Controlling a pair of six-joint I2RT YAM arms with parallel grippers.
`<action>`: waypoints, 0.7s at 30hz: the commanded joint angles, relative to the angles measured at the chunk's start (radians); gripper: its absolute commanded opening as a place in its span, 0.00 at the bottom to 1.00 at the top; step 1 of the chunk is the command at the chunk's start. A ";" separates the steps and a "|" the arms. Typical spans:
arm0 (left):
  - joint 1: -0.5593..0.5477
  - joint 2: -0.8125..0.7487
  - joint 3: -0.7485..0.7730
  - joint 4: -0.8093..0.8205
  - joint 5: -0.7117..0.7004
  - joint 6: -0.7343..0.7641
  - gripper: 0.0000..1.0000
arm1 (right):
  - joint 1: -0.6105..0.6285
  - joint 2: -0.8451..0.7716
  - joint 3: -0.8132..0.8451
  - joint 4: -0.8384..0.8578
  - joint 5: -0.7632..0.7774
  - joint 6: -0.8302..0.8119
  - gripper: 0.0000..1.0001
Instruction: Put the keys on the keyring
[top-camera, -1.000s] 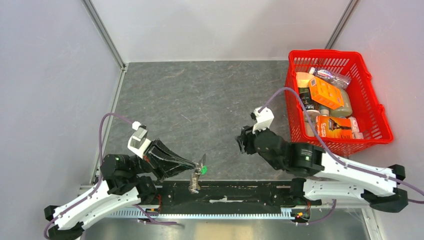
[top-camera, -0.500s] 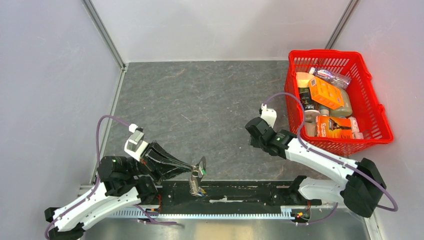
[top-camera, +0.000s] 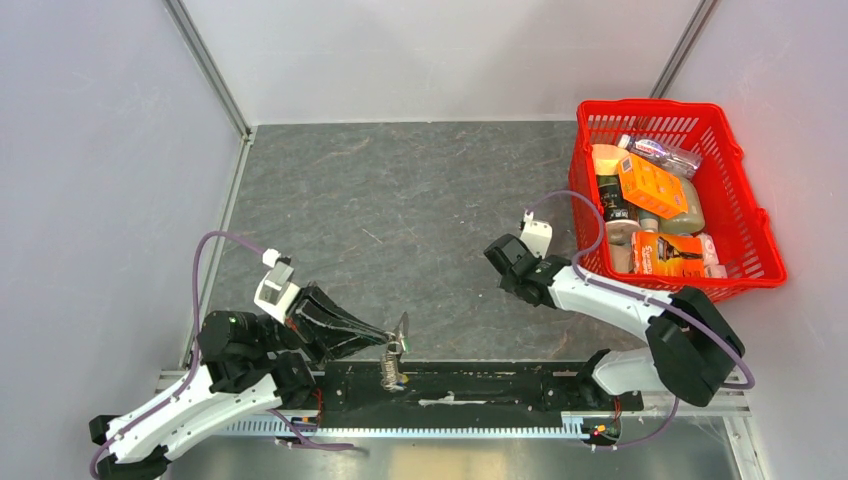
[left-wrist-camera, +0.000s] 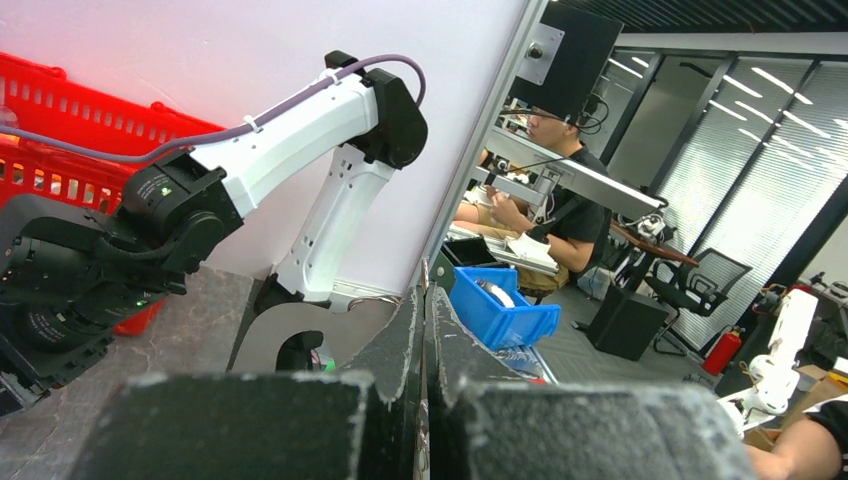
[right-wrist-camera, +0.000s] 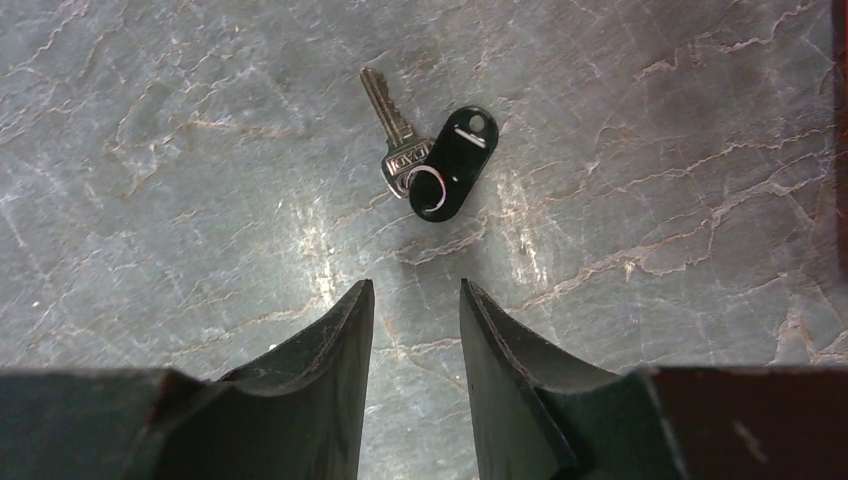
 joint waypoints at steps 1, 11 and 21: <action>0.004 -0.016 0.026 0.008 0.005 0.049 0.02 | -0.012 0.024 -0.011 0.052 0.087 0.044 0.45; 0.003 -0.024 0.023 -0.007 0.004 0.062 0.02 | -0.055 0.122 -0.008 0.116 0.129 0.044 0.44; 0.003 -0.024 0.023 -0.029 0.001 0.084 0.02 | -0.090 0.173 -0.008 0.227 0.093 0.011 0.37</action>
